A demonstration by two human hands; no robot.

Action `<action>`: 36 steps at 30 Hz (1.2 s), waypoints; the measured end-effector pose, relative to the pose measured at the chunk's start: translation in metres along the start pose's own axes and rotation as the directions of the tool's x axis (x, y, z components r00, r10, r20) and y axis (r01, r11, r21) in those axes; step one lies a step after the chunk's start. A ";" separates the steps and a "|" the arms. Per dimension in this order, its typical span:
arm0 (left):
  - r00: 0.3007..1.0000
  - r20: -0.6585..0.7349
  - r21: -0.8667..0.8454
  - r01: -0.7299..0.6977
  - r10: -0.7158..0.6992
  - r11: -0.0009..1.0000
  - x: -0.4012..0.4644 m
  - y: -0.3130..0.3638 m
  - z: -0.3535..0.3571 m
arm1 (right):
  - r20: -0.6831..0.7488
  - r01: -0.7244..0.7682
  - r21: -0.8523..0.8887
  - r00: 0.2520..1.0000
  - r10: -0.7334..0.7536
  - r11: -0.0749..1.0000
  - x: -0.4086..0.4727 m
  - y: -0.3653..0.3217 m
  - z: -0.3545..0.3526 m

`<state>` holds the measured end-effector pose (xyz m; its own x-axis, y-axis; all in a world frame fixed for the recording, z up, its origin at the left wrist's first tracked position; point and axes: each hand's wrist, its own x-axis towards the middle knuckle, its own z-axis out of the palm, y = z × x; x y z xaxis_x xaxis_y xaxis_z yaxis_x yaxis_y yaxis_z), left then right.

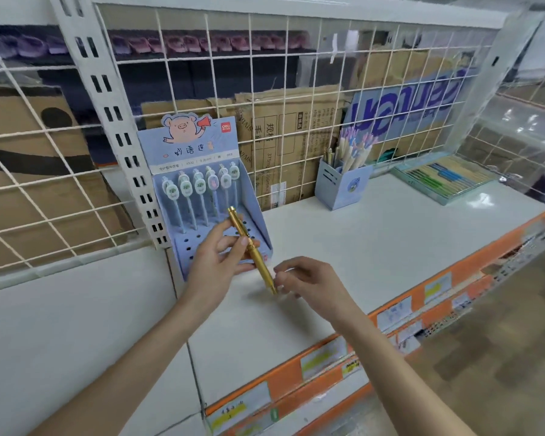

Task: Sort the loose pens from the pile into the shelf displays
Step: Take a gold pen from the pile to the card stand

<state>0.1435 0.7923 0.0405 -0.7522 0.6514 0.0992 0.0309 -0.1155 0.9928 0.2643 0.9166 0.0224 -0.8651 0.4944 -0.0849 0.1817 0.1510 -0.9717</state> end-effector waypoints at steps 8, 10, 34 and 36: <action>0.994 -0.059 -0.021 -0.090 0.088 0.996 0.010 0.005 0.104 | -0.031 0.116 0.073 0.993 -0.114 0.991 -0.016 0.014 -0.086; 0.990 -0.067 -0.003 -0.121 0.120 0.993 0.013 0.006 0.135 | -0.064 0.130 0.086 0.990 -0.125 0.988 -0.015 0.018 -0.110; 0.902 -0.315 0.126 -0.269 0.295 0.955 0.220 0.021 0.189 | -0.129 0.279 -0.363 0.930 -0.345 0.889 0.133 -0.003 -0.219; 0.904 -0.292 0.114 -0.290 0.312 0.950 0.228 0.012 0.187 | -0.157 0.287 -0.413 0.912 -0.378 0.864 0.144 -0.002 -0.219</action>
<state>0.0958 1.0798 0.0871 -0.8628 0.3338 0.3796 0.3232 -0.2132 0.9220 0.2423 1.1748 0.0603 -0.7846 0.5283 0.3246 0.1013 0.6257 -0.7734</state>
